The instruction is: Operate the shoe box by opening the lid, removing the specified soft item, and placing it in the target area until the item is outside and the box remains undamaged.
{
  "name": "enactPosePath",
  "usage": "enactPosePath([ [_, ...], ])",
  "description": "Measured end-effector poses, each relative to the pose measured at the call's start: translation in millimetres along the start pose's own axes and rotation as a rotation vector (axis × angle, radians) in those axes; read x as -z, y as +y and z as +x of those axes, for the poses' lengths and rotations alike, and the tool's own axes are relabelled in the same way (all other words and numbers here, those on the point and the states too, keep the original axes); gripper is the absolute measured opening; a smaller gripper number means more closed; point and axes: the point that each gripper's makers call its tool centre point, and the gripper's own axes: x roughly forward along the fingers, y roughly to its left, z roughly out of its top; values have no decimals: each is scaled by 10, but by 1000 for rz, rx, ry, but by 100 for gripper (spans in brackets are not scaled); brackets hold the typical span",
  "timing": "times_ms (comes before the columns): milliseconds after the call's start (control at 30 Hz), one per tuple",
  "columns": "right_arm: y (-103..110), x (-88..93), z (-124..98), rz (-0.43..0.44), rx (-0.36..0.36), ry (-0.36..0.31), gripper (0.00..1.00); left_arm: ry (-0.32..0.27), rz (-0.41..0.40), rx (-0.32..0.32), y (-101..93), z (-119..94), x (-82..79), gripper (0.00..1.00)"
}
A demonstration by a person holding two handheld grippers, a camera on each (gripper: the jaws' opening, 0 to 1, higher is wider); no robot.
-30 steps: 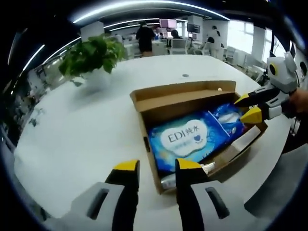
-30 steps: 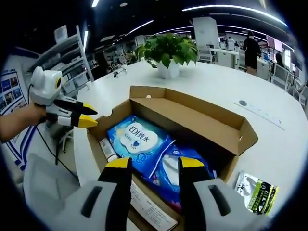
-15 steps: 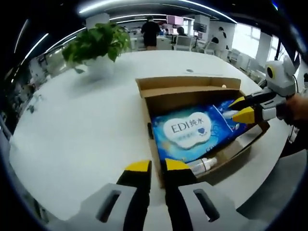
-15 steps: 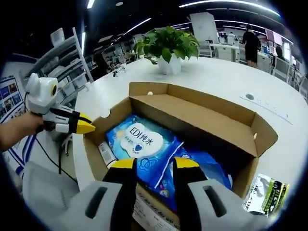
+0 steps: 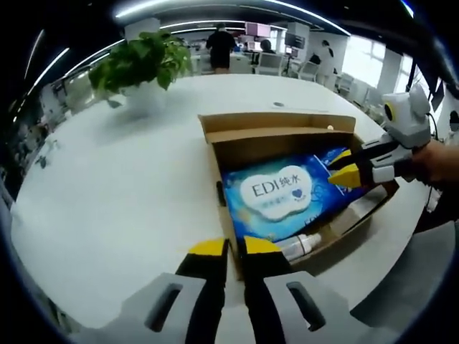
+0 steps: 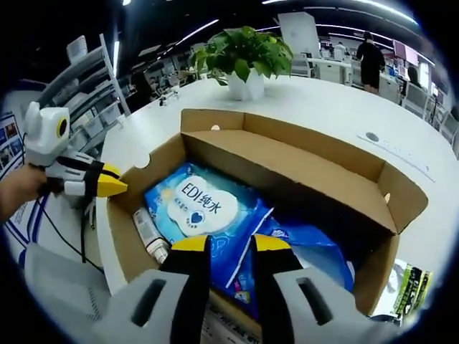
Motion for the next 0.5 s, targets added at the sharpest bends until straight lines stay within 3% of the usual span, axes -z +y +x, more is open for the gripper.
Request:
enactPosePath([
  [400, -35, -69, -2, 6, 53, -26, 19, -15, -28, -1, 11, 0, 4, 4],
  [500, -92, -81, -3, 14, 88, -31, 24, -17, -30, 0, 9, 1, 4, 4],
])
